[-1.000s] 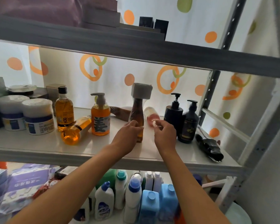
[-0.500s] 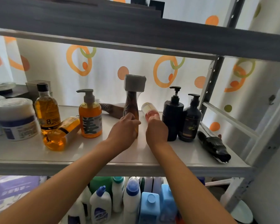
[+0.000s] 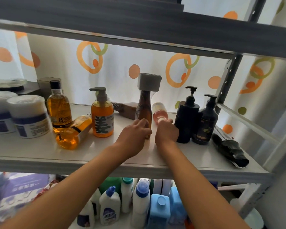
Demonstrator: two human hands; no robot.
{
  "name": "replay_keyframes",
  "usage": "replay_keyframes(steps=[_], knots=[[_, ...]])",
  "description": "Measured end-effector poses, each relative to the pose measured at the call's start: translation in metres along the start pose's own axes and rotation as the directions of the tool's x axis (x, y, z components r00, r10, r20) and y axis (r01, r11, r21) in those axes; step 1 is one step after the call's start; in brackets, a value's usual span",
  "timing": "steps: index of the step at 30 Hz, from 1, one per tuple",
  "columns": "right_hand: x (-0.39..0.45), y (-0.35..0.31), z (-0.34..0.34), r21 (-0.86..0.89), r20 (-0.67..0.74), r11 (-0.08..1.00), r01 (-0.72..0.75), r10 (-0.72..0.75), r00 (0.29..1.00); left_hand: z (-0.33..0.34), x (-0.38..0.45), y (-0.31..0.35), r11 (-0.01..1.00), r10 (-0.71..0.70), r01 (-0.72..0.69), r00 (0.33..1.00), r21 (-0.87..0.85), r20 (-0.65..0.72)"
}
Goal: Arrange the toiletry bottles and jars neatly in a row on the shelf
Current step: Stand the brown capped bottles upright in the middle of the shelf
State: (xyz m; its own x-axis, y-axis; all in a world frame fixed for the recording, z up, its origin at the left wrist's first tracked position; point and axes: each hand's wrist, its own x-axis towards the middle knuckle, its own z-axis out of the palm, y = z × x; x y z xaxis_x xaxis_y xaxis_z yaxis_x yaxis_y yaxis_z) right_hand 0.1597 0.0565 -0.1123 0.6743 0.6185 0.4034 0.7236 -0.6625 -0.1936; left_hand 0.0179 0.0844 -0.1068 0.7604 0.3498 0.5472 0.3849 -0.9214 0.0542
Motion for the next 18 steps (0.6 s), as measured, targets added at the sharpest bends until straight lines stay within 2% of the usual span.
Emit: replay_keyframes(steps=[7,18], knots=[[-0.015,0.004,-0.011,0.002,-0.069,0.997,0.077,-0.076,0.995,-0.01,-0.013,-0.003,0.998,-0.032,0.032,0.999,-0.049,-0.011],[-0.056,0.03,-0.067,0.251,-0.262,0.961,0.114,-0.046,0.964,-0.034,-0.032,0.014,0.997,-0.023,0.027,0.998,-0.078,0.06]])
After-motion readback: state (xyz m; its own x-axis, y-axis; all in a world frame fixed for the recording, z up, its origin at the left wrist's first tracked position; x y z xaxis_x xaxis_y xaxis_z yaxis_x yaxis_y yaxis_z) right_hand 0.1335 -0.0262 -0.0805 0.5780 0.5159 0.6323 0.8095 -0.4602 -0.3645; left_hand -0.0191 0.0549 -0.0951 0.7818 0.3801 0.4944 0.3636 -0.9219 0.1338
